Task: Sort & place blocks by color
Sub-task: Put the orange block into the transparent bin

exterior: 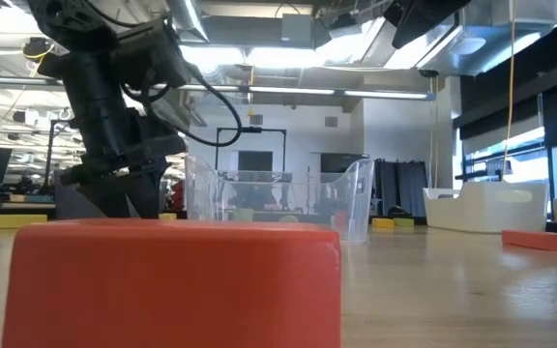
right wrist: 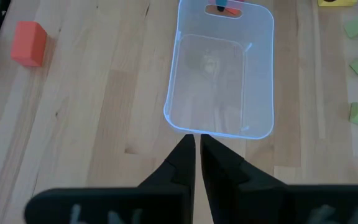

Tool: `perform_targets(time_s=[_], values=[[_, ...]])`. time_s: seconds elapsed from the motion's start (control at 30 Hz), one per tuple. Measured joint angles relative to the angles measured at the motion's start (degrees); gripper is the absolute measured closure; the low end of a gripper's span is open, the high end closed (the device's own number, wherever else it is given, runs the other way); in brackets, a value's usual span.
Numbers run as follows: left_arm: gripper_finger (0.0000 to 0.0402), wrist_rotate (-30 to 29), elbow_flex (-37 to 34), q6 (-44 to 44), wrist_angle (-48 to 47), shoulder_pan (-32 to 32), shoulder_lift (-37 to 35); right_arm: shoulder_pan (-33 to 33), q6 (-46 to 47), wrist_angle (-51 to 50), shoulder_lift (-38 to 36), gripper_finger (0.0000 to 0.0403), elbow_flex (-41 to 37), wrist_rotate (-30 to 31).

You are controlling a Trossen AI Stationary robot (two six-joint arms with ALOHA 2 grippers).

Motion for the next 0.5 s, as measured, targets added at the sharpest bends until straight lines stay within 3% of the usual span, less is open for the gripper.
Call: perform_targets(time_s=[0.5], values=[[0.0251,0.0,0.1,-0.7,-6.5,-0.1,0.1,0.0,0.0,0.5,0.0,0.0376,0.0,0.0]])
